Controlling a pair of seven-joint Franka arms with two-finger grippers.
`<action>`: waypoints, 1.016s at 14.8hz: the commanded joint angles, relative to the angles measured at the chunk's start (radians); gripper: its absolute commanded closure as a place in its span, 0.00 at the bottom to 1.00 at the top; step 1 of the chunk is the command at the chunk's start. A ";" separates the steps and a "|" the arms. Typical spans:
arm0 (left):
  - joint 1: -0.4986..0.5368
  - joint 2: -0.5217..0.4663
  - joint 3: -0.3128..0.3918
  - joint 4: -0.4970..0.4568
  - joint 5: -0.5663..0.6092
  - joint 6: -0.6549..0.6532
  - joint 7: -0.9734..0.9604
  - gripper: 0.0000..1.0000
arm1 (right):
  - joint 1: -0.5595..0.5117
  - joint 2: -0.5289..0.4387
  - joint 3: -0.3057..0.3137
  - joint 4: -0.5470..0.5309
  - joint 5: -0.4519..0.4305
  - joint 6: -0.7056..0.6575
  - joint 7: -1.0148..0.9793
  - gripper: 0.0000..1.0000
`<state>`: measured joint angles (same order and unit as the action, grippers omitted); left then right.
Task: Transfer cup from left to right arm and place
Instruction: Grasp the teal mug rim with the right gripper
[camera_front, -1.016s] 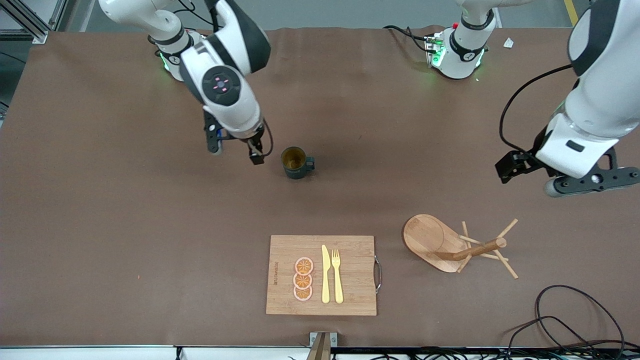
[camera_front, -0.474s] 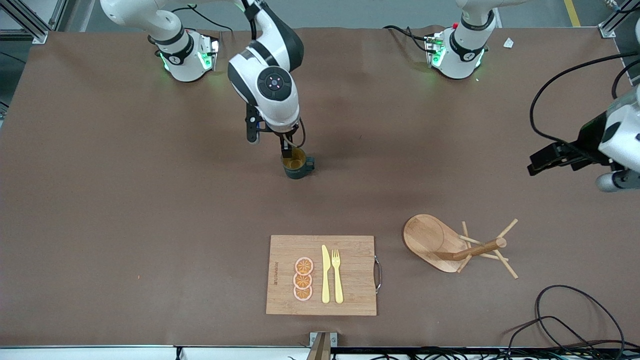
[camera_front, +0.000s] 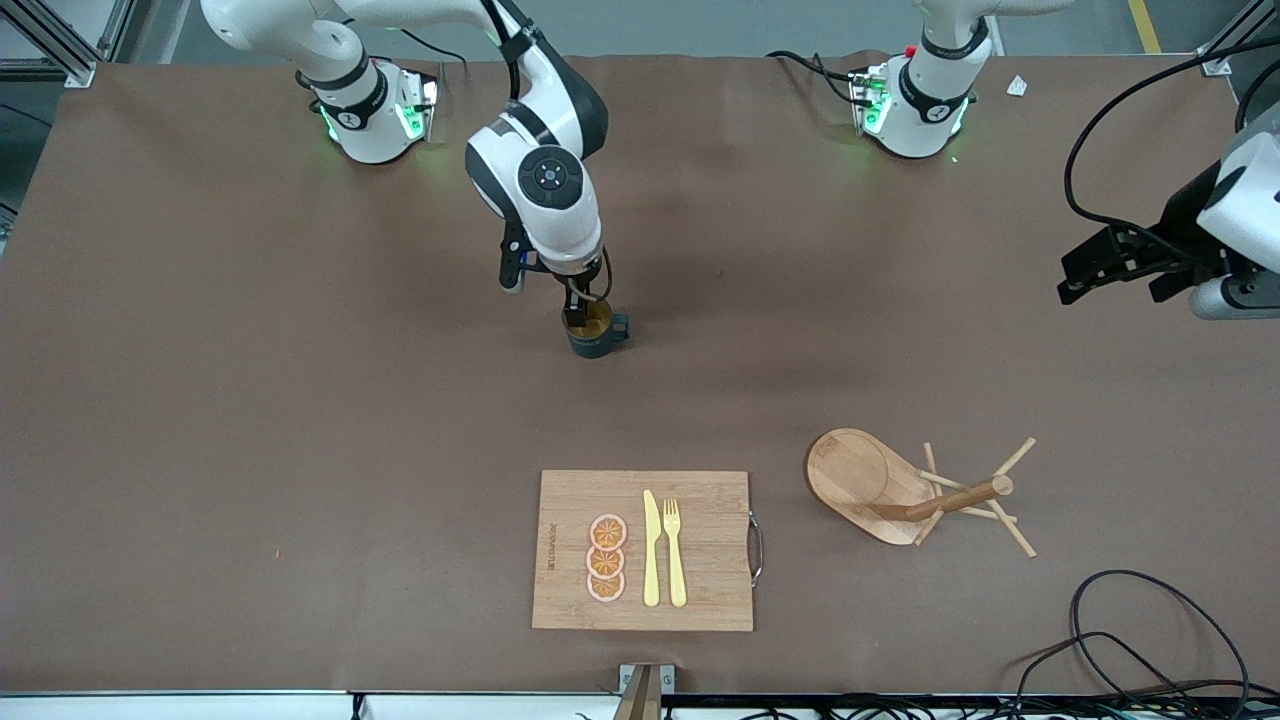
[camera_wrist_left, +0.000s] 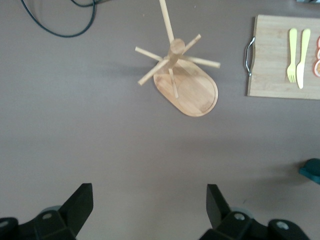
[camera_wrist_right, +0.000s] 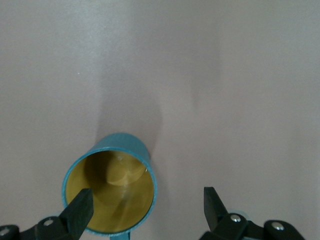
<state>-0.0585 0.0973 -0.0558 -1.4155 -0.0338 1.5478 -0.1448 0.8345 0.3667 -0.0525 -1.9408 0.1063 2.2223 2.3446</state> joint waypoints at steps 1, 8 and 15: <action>-0.004 -0.019 0.007 -0.013 0.000 -0.014 0.022 0.00 | 0.015 0.011 -0.010 -0.032 0.010 0.036 0.019 0.20; 0.003 -0.008 0.014 -0.002 0.002 -0.012 0.022 0.00 | 0.015 0.041 -0.009 -0.032 0.016 0.126 0.021 0.90; 0.002 0.001 0.016 0.001 -0.001 -0.011 0.017 0.00 | -0.018 0.018 -0.009 -0.032 0.016 0.103 -0.253 1.00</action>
<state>-0.0528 0.0992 -0.0447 -1.4182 -0.0337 1.5455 -0.1392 0.8313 0.4181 -0.0612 -1.9583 0.1066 2.3408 2.2247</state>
